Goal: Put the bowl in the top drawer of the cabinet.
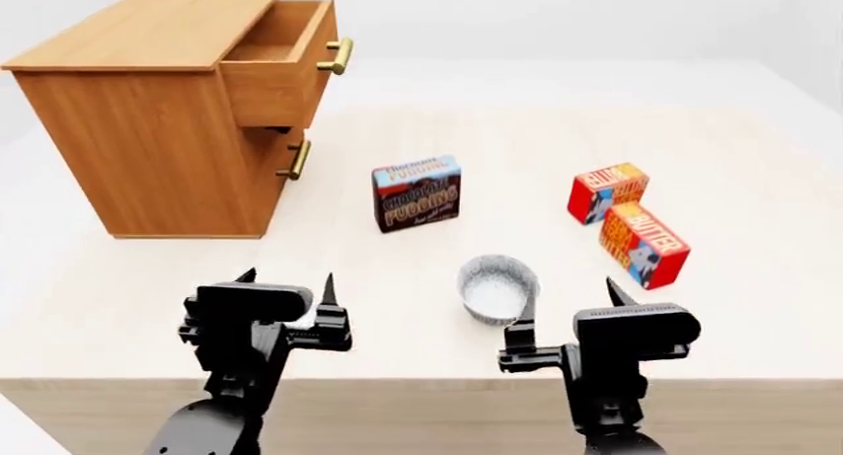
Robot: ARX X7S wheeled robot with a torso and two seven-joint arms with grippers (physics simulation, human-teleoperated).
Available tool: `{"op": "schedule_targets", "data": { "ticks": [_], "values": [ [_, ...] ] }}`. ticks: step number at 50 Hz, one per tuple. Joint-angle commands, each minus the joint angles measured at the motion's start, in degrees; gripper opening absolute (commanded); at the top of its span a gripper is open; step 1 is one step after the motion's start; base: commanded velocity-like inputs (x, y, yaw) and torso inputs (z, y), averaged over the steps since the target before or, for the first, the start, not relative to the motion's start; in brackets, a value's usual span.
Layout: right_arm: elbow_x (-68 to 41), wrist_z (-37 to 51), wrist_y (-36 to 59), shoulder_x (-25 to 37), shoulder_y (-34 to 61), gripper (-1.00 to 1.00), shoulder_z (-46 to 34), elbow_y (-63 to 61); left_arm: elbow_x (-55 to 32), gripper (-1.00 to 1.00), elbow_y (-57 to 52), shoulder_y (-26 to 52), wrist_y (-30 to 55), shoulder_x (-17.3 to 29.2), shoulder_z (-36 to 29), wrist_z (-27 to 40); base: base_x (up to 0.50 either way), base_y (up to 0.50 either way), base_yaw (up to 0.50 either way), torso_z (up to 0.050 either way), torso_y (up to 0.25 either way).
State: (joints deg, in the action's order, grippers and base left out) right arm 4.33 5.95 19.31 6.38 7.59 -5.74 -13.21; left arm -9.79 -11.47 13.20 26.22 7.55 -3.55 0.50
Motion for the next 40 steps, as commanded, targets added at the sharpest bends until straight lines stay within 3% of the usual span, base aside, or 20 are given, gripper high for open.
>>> {"op": "schedule_targets", "data": {
  "ticks": [1,11,23,34,40],
  "values": [
    [0.94,-2.59,18.30,2.37,9.70,1.00,-0.75,-9.88,-4.64,1.00,-3.79,13.37,16.90,2.36,1.27,-0.43,0.00,0.00,0.00,0.050,0.000],
    [-0.76,-7.33,33.93,3.00,24.51,1.00,-1.31,-9.81,-10.23,1.00,1.76,29.70,32.32,1.65,4.96,-0.12,0.00,0.00,0.00,0.050,0.000],
    [1.09,-5.83,34.60,2.92,33.72,1.00,-4.46,-0.01,-11.56,1.00,9.81,48.96,40.76,1.39,5.94,1.52,0.00,0.00,0.00,0.050,0.000],
    [0.94,-6.18,35.42,3.96,37.10,1.00,-4.22,-0.89,-8.92,1.00,26.86,66.28,37.10,-0.39,5.57,3.59,0.02,0.00,0.00,0.050,0.000],
    [-0.18,-7.09,33.38,4.70,35.94,1.00,-3.58,-1.47,-7.38,1.00,34.05,71.34,33.28,-0.86,2.79,2.65,0.48,0.00,0.00,0.016,0.000]
  ]
}}
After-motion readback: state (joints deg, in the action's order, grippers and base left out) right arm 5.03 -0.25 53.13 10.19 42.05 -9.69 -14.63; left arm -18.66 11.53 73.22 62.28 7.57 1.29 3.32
